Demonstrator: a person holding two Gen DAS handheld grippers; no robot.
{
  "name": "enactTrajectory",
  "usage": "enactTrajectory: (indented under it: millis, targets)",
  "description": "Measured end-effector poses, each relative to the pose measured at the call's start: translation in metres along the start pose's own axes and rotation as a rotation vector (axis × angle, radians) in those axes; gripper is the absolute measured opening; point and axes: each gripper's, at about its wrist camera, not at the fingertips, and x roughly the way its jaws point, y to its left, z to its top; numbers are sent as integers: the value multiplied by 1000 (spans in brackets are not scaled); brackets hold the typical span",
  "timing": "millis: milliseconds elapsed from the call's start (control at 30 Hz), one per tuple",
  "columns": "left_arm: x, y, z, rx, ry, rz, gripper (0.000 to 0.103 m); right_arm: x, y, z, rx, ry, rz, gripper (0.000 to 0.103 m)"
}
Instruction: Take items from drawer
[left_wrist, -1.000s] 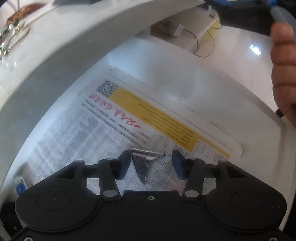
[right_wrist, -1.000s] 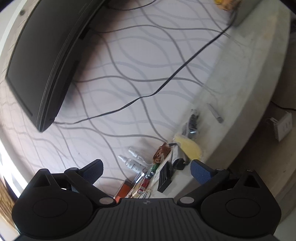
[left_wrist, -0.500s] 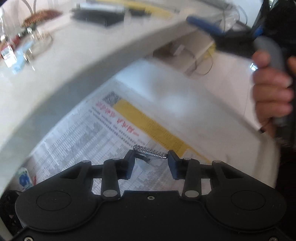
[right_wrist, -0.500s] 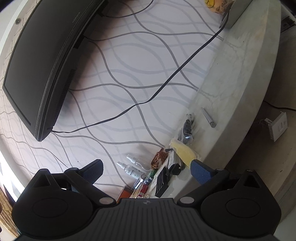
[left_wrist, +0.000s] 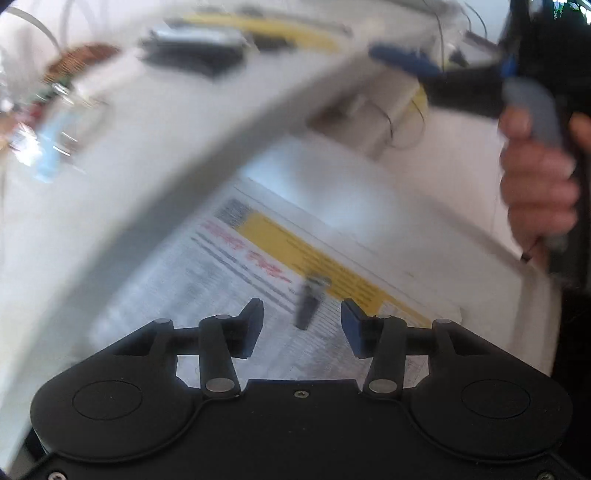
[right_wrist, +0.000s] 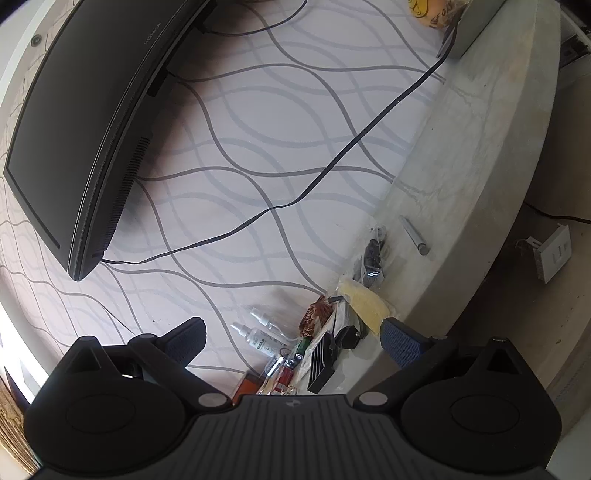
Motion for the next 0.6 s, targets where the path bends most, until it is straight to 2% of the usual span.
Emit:
enactTrajectory:
  millis: [67,167,267,333,367,400,600]
  targets:
    - [14,-5,0,13,11,-14,46,0,-1,0,3,5,3,103]
    - [23,-9,5,40,-10,22,46,0,-2,1,8,8,5,103]
    - [26,-8,9,41,-30,18,43,0,-3,1,12,10,6,103]
    - [27,-7,11,37,-39,8,28,0,-3,1,13,9,4,103]
    - [28,-6,12,36,-41,11,11,0,-3,1,13,9,2,103]
    - [29,-5,13,33,-38,21,7,0,-3,1,14,8,0,103]
    - [17,4,9,-32,-47,31,6,1,-3,0,11,3,-5,103]
